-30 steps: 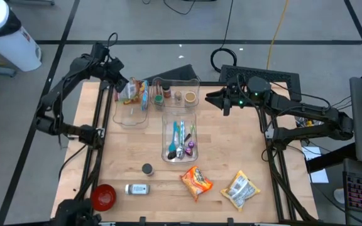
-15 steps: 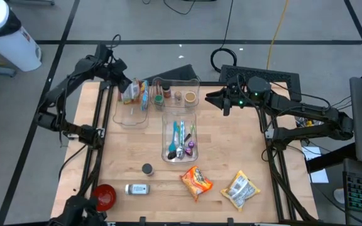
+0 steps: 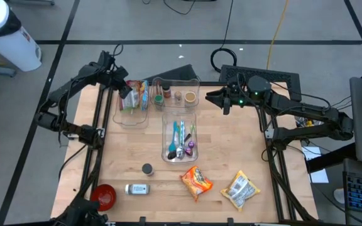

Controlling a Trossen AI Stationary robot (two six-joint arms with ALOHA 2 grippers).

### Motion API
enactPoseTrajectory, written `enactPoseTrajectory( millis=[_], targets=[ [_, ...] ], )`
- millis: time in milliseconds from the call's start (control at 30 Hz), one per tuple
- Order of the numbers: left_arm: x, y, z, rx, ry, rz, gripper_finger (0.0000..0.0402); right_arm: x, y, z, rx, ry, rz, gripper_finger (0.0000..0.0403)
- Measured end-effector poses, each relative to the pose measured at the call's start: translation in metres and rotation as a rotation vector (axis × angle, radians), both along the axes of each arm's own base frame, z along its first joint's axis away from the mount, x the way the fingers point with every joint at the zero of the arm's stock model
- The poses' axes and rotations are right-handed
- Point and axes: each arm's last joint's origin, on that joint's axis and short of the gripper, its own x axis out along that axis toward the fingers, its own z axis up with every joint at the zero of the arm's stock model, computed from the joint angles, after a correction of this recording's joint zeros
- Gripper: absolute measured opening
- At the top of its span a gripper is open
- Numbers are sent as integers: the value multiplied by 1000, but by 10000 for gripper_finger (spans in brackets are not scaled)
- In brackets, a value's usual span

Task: Pick & Place Food Item
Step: Put the green noodle pack into the top left transparent bin, then put the yellow noodle pack into the top left transparent bin

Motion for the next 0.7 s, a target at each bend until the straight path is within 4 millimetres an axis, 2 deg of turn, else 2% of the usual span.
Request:
enactPoseTrajectory(
  millis=[400, 700],
  targets=[
    [0, 5, 2, 25, 12, 72, 43, 0, 0, 0, 2, 4, 2, 134],
    [1, 6, 2, 32, 3, 84, 99, 0, 0, -1, 3, 8, 3, 134]
  ],
)
